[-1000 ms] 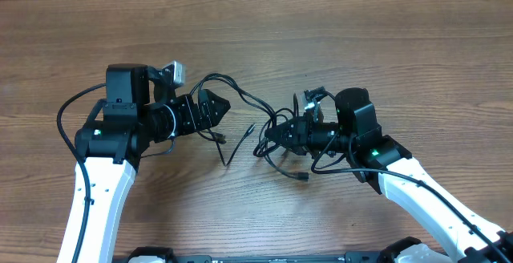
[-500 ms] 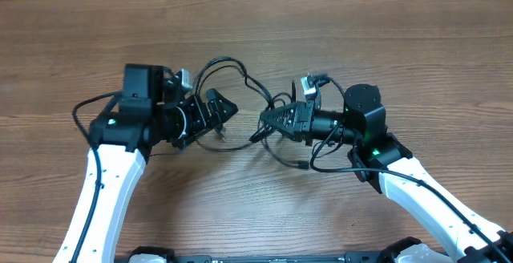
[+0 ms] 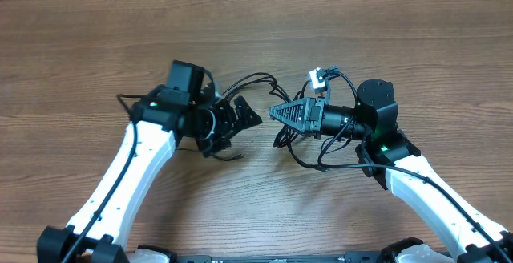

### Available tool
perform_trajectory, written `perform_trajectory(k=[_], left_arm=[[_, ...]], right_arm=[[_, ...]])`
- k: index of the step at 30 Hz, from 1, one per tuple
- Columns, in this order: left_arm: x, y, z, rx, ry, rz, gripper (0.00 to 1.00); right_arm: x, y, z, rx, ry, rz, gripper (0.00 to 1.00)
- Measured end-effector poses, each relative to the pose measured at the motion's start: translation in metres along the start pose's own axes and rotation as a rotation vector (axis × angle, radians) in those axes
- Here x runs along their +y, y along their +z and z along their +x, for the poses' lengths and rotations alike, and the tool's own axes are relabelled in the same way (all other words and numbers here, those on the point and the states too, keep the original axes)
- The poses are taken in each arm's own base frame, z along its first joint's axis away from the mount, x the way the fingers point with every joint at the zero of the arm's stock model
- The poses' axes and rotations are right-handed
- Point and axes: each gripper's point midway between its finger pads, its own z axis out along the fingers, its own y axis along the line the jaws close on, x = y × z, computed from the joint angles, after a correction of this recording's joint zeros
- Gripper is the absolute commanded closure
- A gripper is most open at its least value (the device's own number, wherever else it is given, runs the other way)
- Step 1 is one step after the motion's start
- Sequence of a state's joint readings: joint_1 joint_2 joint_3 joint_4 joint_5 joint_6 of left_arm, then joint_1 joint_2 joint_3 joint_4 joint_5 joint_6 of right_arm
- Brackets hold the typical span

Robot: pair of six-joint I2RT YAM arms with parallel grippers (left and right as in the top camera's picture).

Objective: Untangle cables

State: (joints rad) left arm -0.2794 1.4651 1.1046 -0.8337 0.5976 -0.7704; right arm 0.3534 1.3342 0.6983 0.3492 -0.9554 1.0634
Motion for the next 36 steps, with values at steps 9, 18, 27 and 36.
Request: perform_trajectory(k=[9,18,27,36], left_arm=[[-0.025,0.030,0.004,0.012,0.228,0.041,0.06],[0.010,0.031,0.012,0.031,0.434,-0.143,0.06],[-0.049,0.033,0.036,0.020,0.831,0.074,0.07],[-0.072,0.047,0.075,-0.020,1.123,0.021,0.24]], right_arm=[[-0.009,0.000,0.005,0.019,0.088,0.029,0.96],[-0.029,-0.019,-0.011,-0.043,0.193,0.082,0.96],[-0.039,-0.033,-0.025,-0.099,0.234,0.107,0.96],[-0.042,-0.033,-0.024,-0.107,0.287,0.116,0.96]])
